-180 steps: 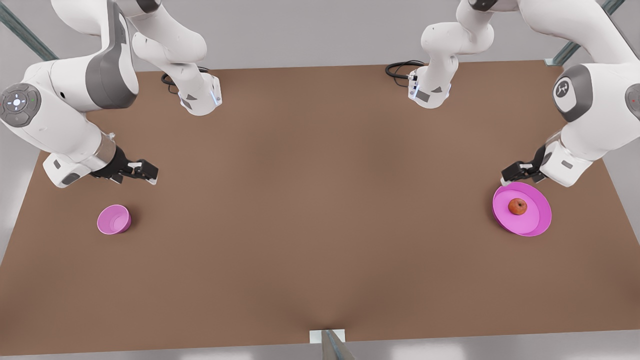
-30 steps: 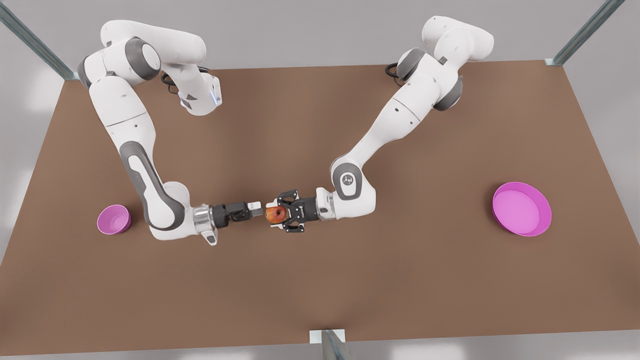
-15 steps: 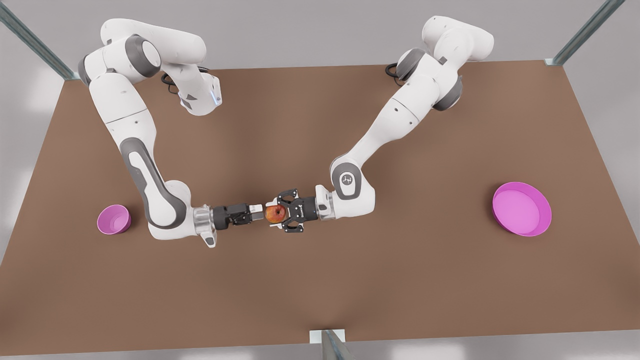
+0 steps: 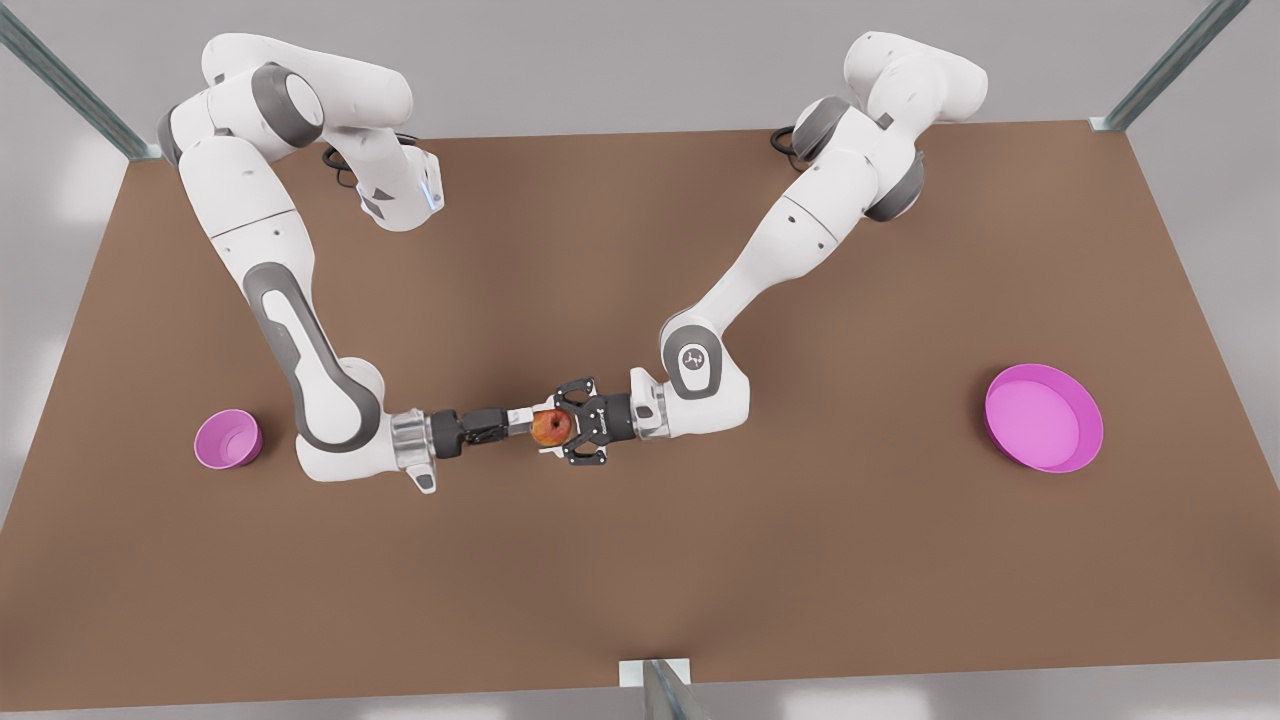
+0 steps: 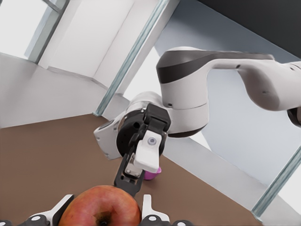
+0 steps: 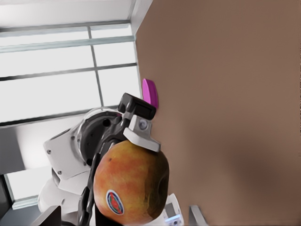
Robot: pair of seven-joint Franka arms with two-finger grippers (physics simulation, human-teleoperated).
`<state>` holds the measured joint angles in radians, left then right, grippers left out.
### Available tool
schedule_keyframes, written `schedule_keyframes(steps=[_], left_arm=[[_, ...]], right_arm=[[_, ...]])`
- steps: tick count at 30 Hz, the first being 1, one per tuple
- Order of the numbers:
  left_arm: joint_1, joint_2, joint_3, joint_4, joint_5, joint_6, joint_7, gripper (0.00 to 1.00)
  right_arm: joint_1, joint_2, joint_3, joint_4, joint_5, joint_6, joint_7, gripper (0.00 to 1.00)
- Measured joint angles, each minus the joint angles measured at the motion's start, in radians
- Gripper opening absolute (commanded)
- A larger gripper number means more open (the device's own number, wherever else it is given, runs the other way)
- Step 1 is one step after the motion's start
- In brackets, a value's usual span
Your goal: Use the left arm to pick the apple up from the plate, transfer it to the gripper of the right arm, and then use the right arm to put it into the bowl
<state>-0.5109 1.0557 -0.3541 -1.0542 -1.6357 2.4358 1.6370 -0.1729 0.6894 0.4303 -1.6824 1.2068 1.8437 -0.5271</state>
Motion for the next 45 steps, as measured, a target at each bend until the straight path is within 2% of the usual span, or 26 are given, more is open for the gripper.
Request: schedule_keyframes(steps=[27, 31, 35, 36, 39, 40, 41, 42, 45], left_arm=[[-0.008, 0.001, 0.0, -0.003, 0.0, 0.001, 0.026, 0.7], [-0.008, 0.001, 0.0, -0.003, 0.001, 0.002, 0.027, 0.7], [-0.008, 0.001, 0.0, -0.003, 0.001, 0.001, 0.028, 0.7], [-0.008, 0.001, 0.0, -0.003, 0.001, 0.001, 0.028, 0.7], [-0.008, 0.001, 0.0, -0.003, 0.001, 0.002, 0.028, 0.7], [-0.008, 0.0, 0.0, -0.003, 0.001, 0.002, 0.028, 0.75], [-0.008, 0.0, 0.0, -0.003, 0.001, 0.001, 0.028, 0.94], [-0.008, -0.001, 0.0, -0.004, 0.002, 0.0, 0.027, 1.0], [-0.006, -0.003, 0.001, -0.007, 0.004, -0.002, 0.023, 1.0]], right_arm=[[0.078, 0.037, -0.003, 0.034, -0.009, 0.073, 0.163, 1.0], [0.077, 0.035, -0.003, 0.029, -0.01, 0.072, 0.172, 0.82], [0.075, 0.034, -0.004, 0.028, -0.009, 0.069, 0.179, 0.54], [0.075, 0.034, -0.004, 0.029, -0.008, 0.068, 0.179, 0.51], [0.074, 0.034, -0.004, 0.03, -0.005, 0.067, 0.182, 0.5], [0.074, 0.034, -0.004, 0.03, -0.005, 0.067, 0.182, 0.5], [0.073, 0.034, -0.005, 0.03, -0.005, 0.067, 0.183, 0.5], [0.073, 0.034, -0.005, 0.03, -0.005, 0.066, 0.183, 0.5], [0.073, 0.034, -0.005, 0.031, -0.004, 0.066, 0.185, 0.5]])
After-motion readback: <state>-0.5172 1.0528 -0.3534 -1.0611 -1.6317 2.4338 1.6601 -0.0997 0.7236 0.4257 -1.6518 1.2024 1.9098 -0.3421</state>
